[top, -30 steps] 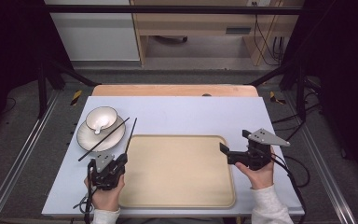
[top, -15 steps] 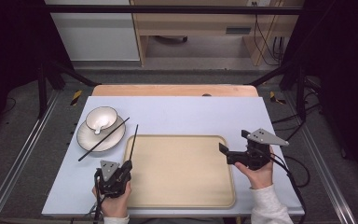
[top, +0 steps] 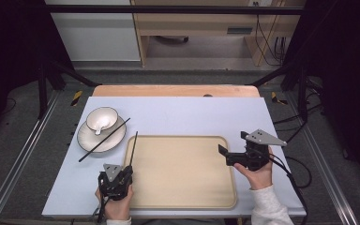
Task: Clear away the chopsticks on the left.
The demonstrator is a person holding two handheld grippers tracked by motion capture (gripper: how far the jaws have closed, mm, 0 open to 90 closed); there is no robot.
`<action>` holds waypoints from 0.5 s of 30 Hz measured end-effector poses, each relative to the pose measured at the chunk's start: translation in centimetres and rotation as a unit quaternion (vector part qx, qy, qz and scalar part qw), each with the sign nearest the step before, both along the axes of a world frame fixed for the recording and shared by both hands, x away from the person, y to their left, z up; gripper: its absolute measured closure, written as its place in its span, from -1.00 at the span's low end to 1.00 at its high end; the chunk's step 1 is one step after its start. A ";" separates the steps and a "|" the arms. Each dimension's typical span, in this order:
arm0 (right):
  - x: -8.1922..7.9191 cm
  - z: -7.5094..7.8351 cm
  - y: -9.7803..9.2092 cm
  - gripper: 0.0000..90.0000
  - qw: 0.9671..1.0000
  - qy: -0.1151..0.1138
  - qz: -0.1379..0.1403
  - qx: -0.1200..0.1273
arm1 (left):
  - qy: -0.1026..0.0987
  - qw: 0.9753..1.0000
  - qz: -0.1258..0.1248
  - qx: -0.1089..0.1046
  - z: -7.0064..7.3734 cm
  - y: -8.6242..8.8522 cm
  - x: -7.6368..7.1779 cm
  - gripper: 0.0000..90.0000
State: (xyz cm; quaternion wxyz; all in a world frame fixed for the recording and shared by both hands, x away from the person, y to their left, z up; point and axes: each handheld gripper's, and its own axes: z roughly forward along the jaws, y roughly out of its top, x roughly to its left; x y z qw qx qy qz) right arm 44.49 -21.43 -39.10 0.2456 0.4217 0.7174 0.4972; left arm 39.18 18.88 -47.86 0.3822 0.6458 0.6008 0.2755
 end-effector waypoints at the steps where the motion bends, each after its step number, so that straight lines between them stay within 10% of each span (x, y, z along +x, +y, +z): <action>1: 0.0 0.0 0.0 -0.94 1.000 0.000 0.000 0.001 | 0.004 1.000 -0.003 0.000 -0.1 0.0 0.0 0.89; 15: 0.0 0.1 0.0 -0.94 1.000 0.000 -0.002 0.000 | 0.027 1.000 -0.010 0.009 -0.7 -0.4 0.2 0.88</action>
